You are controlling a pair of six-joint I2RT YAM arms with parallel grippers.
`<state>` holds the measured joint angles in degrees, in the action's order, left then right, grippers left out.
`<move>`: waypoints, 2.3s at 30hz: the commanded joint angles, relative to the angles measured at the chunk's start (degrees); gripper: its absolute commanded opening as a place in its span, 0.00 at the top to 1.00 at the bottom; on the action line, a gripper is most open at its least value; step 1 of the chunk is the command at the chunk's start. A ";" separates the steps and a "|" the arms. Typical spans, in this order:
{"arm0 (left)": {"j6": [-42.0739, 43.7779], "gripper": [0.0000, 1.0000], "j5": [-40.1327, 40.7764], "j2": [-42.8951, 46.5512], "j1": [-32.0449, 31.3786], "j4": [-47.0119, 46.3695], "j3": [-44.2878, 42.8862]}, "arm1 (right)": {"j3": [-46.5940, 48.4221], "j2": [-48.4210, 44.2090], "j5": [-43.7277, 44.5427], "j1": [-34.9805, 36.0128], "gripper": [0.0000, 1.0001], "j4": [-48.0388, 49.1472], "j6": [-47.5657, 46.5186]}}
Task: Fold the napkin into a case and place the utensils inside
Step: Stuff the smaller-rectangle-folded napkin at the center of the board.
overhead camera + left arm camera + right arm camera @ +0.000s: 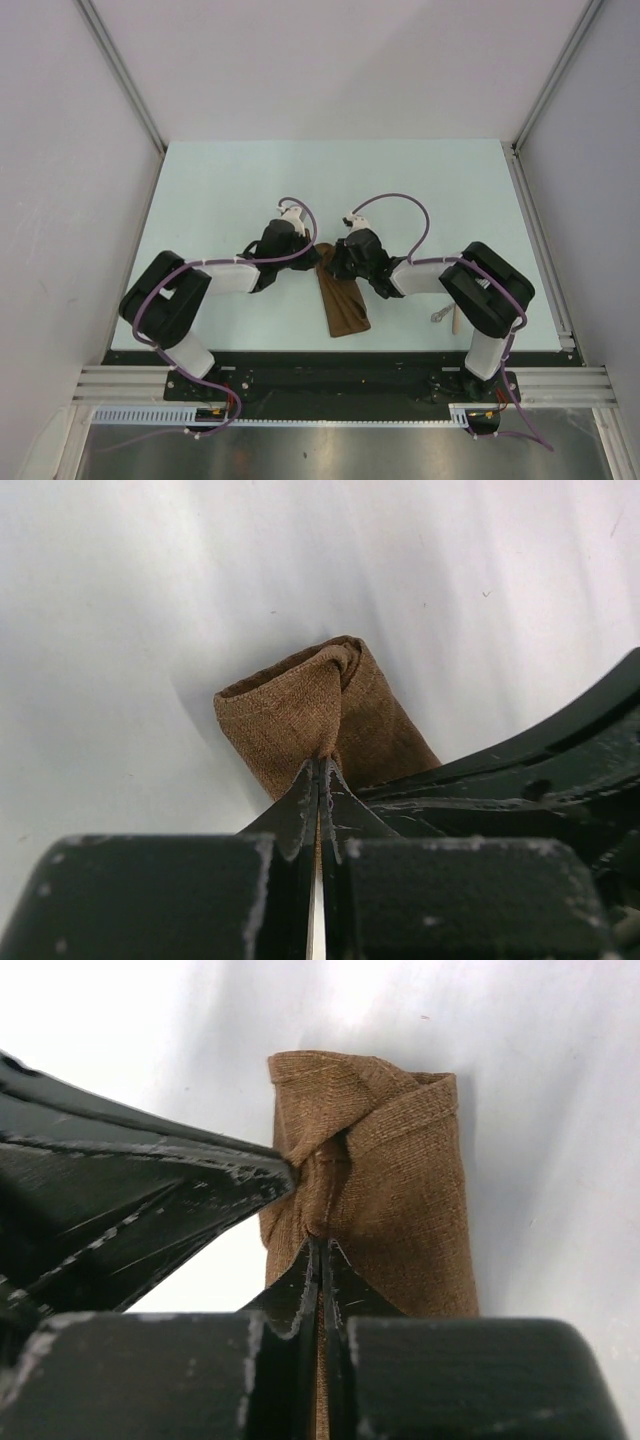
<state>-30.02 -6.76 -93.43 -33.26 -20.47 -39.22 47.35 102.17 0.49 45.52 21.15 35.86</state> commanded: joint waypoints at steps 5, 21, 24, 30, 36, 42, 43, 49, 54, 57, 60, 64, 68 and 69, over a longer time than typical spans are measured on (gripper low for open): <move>-1.97 1.00 -2.38 3.51 -0.49 -3.08 0.90 | 1.25 2.68 2.58 0.45 1.00 7.48 1.93; -1.45 1.00 2.72 2.81 -0.14 -1.42 1.70 | -0.68 4.26 2.68 -0.96 1.00 21.74 7.04; 0.75 1.00 5.35 2.38 0.38 2.44 -0.75 | -1.30 6.36 0.04 -1.04 1.00 22.80 6.95; 2.95 0.97 -0.18 1.41 1.44 3.85 -4.71 | -0.77 7.08 -4.88 -1.39 0.97 18.76 5.19; 5.32 0.71 -1.24 -0.52 1.53 7.28 -8.94 | -1.65 5.23 -4.97 -2.45 0.92 17.08 5.19; 6.29 0.64 0.17 -1.93 1.44 9.83 -10.61 | -1.74 4.62 -5.59 -2.98 0.87 16.65 5.36; 6.46 0.63 0.43 -1.76 1.44 10.44 -10.61 | -1.56 4.53 -5.76 -2.98 0.86 16.73 5.45; 7.43 0.59 2.90 -2.55 1.26 12.99 -11.31 | -1.30 4.18 -6.12 -3.42 0.83 16.91 5.45; 6.99 0.70 3.51 -2.81 1.26 12.56 -11.58 | -0.86 4.18 -6.82 -3.77 0.81 16.56 5.36; 6.64 0.67 4.91 -1.24 1.17 12.12 -10.88 | -1.21 3.83 -6.56 -3.77 0.81 16.47 5.19; 6.73 0.67 6.23 0.17 1.09 11.94 -10.35 | -1.30 4.09 -6.64 -3.86 0.82 16.65 5.19; 6.55 0.61 6.59 1.58 1.09 10.89 -8.94 | -1.39 4.53 -6.99 -3.77 0.83 17.17 5.54; 6.11 0.59 8.07 1.85 1.00 10.63 -8.33 | -1.30 4.88 -7.00 -3.68 0.83 17.44 5.54; 6.11 0.59 8.00 1.58 0.91 10.71 -8.41 | -1.21 4.97 -7.00 -3.68 0.83 17.52 5.63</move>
<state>-23.92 -1.02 -94.11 -32.12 -8.47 -48.21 45.87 108.49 -6.50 41.87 37.06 41.98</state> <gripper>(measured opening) 0.409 0.170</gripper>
